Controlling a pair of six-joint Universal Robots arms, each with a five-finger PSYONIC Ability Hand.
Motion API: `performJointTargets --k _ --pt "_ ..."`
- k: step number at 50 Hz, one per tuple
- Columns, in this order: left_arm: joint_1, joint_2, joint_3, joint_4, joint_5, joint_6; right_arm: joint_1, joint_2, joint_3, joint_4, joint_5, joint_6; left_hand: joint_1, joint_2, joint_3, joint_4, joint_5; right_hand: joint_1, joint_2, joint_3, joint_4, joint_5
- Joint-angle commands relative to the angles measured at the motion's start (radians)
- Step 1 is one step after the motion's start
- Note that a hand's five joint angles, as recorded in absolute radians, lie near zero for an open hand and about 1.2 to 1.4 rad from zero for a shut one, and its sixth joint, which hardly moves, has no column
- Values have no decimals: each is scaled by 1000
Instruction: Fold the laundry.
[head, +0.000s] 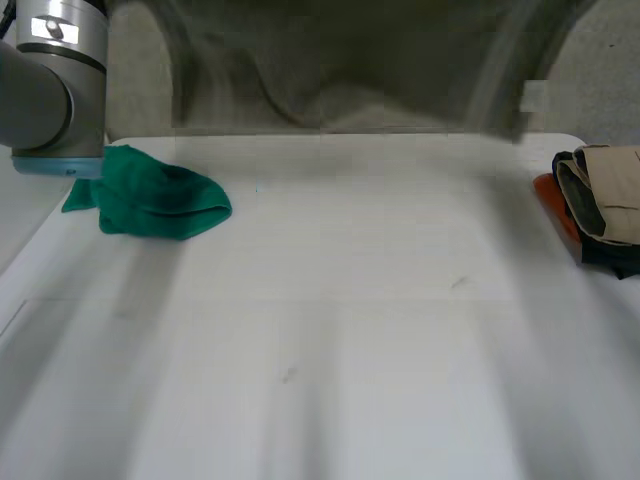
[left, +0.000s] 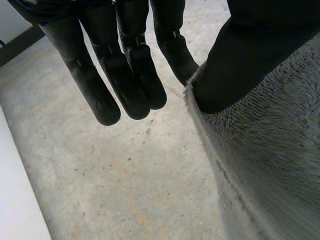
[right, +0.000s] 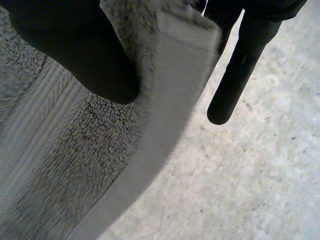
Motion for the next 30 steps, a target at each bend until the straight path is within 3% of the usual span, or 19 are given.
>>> performJointTargets --k 1,9,17,21,22,24,25,26,29,30 --pt "15 7 -128 -149 14 5 -3 36 66 98 -67 -24 235 196 201 193 241 278 224 210 201 204" --pt "9 8 -318 -169 18 10 18 157 104 305 -158 -109 235 196 201 193 241 278 224 210 201 204" --pt "11 13 -585 -239 68 67 54 227 234 454 -135 -313 235 196 201 193 241 278 224 210 201 204" --pt "17 86 -743 -380 96 194 49 205 389 547 -130 -365 235 196 201 193 241 278 224 210 201 204" --pt "26 144 -807 -467 94 258 48 191 420 561 -129 -375 235 196 201 193 241 278 224 210 201 204" --pt "37 188 -847 -537 91 301 46 77 567 623 -132 -410 235 196 201 193 241 278 224 210 201 204" --pt "52 240 -893 -636 85 349 42 34 607 641 -133 -430 235 196 201 193 241 278 224 210 201 204" --pt "61 269 -915 -694 81 370 16 -72 729 672 -133 -503 235 196 201 193 241 278 224 210 201 204" --pt "92 386 -996 -937 64 435 -38 -190 874 701 -132 -640 235 196 201 193 241 278 224 210 201 204" --pt "98 413 -1013 -995 67 444 -76 -256 967 716 -135 -747 235 196 201 193 241 278 224 210 201 204"
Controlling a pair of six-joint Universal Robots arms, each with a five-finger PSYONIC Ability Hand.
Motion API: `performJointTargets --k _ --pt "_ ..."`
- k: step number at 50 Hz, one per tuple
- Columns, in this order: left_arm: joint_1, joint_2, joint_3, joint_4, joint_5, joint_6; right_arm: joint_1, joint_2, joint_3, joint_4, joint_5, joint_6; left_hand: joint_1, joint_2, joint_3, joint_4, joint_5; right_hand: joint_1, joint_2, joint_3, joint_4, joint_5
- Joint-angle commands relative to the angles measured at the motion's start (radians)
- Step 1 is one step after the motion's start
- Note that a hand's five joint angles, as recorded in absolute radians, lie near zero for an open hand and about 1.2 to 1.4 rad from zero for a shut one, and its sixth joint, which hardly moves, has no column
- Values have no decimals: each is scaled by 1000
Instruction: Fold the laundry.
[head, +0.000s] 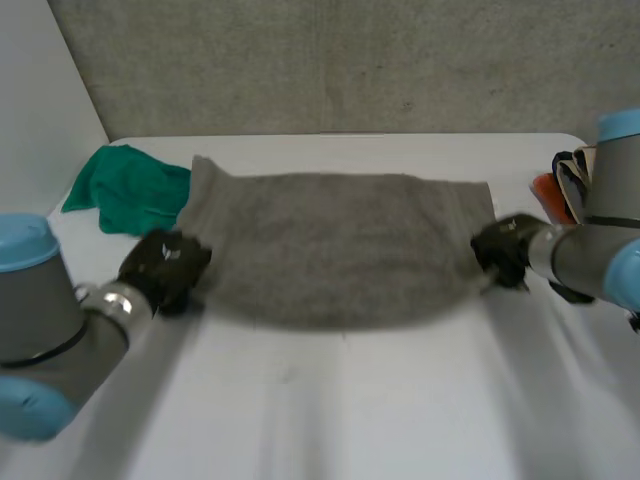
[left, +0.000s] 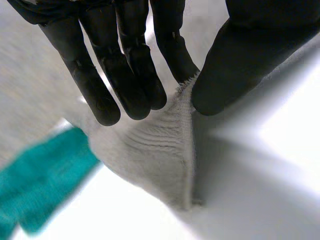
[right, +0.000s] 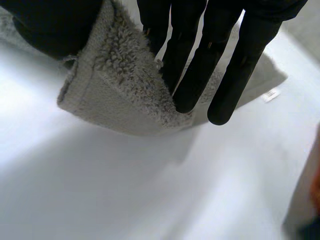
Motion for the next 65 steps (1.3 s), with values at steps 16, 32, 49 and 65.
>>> performJointTargets --k 16,32,49,65 --pt "-21 87 77 -205 -27 206 -140 -250 379 -59 -7 -214 235 196 201 192 241 278 224 210 199 200" --pt "-111 -341 514 -52 -138 201 -53 29 43 -231 79 -131 235 196 201 192 241 278 224 210 199 200" --pt "-183 -386 591 53 -144 53 0 70 -86 -246 203 22 -987 -1026 -1020 -1029 -981 -944 -997 -1012 -1023 -1021" --pt "-171 -34 191 94 -136 -84 -215 -392 612 -269 -145 55 -987 -1026 -1020 -1029 -981 -825 -879 -893 -904 -903"
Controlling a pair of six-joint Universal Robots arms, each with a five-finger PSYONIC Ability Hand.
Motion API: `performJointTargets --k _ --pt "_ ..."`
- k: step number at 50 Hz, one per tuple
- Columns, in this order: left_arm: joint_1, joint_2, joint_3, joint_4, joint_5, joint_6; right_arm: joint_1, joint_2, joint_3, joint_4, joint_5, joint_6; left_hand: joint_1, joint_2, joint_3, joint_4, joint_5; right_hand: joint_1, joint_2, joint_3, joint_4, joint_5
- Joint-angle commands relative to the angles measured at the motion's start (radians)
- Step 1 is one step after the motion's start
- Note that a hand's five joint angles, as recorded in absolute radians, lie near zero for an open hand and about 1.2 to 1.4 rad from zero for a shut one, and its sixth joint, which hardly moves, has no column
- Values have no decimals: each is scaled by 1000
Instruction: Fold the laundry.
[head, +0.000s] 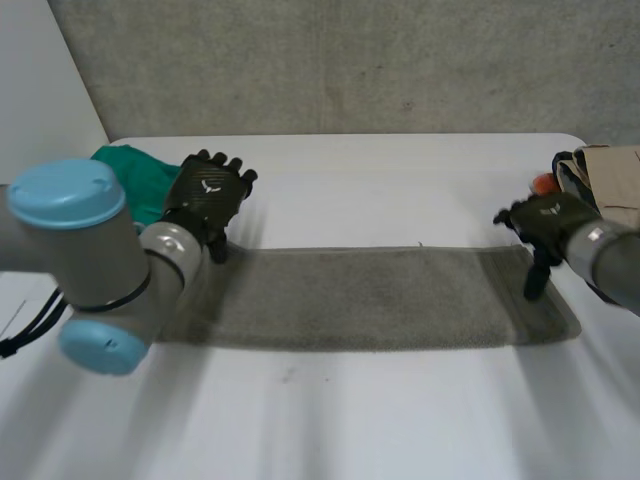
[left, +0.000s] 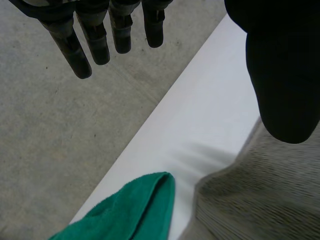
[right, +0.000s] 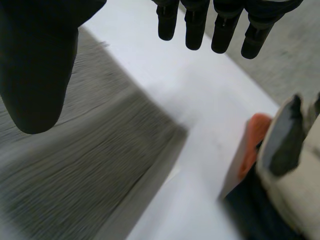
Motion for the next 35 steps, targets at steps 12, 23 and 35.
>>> performJointTargets --k 12,23,35 --pt "-4 131 -230 145 5 -22 -211 -23 443 -369 -217 -15 -22 -30 -34 -27 -46 658 671 673 672 664" --pt "-5 192 -241 143 4 -76 -336 -113 436 -463 -36 -130 -22 -30 -34 -27 -46 1170 1183 1185 1184 1176" --pt "7 287 -290 136 4 -115 -149 -164 352 -437 -45 -331 -22 -30 -34 -27 -46 1170 1183 1185 1184 1176"
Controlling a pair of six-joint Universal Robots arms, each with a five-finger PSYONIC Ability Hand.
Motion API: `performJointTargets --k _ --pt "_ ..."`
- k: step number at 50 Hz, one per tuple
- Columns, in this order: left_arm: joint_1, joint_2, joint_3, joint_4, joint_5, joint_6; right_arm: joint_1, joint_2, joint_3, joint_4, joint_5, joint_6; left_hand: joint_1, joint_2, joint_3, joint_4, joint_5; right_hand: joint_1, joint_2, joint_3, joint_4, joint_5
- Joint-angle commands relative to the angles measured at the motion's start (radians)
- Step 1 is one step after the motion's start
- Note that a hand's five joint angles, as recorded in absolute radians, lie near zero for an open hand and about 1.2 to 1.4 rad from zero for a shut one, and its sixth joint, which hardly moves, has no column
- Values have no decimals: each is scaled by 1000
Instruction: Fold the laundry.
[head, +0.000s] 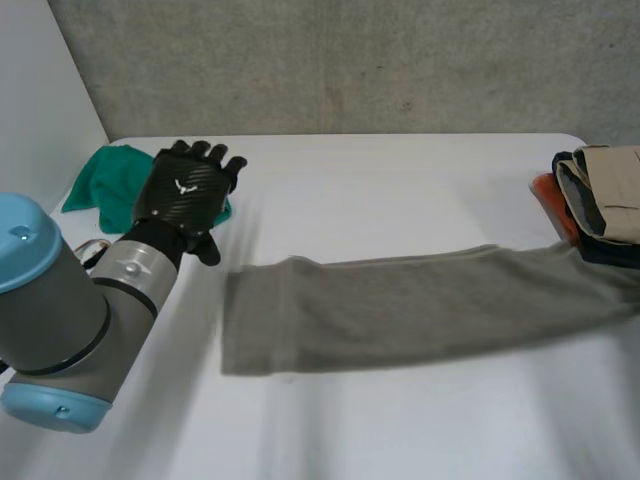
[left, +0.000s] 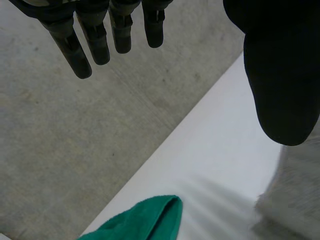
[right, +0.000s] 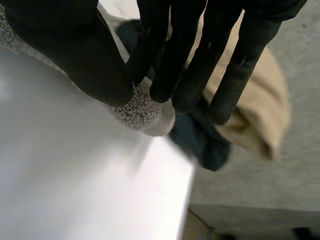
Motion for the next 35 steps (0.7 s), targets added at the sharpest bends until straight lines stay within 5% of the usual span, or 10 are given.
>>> performJointTargets --k 1,5,10,17,20,21,22,23,29,35 --pt "8 53 -34 -8 -1 -12 310 -30 -80 -14 -10 -32 -22 -30 -34 -27 -46 278 219 211 202 239" --pt "15 85 -52 -10 -1 -15 508 -38 -114 -88 -22 9 -22 -30 -34 -27 -46 278 219 211 202 239" --pt "31 125 -72 -10 -1 -16 809 -4 -126 -220 -140 11 -22 -30 -34 -27 -46 278 219 211 202 239" --pt "24 131 -88 -10 -1 -33 1065 219 -183 -211 -235 -7 -22 -30 -34 -27 -46 278 219 211 202 239" --pt "19 130 -88 -8 -1 -41 1087 240 -200 -176 -231 -12 -22 -30 -34 -27 -46 273 214 207 197 234" --pt "18 130 -85 -7 0 -49 1085 238 -203 -166 -222 -11 -22 -30 -34 -27 -46 -15 -74 -81 -91 -54" --pt "16 128 -83 -5 0 -55 1082 237 -203 -163 -203 3 -22 -30 -34 -27 -46 -631 -690 -697 -707 -670" --pt "16 128 -80 -5 0 -56 1081 235 -203 -162 -180 14 -22 -30 -34 -27 -46 -944 -1003 -1010 -1020 -983" --pt "-22 116 -57 1 -1 -87 984 110 -162 -125 16 214 -22 -30 -34 -27 -46 -944 -1003 -1010 -1020 -983" --pt "-116 67 -28 2 -1 -90 792 40 -64 4 -8 388 -22 -30 -34 -27 -46 -944 -1003 -1010 -1020 -983"
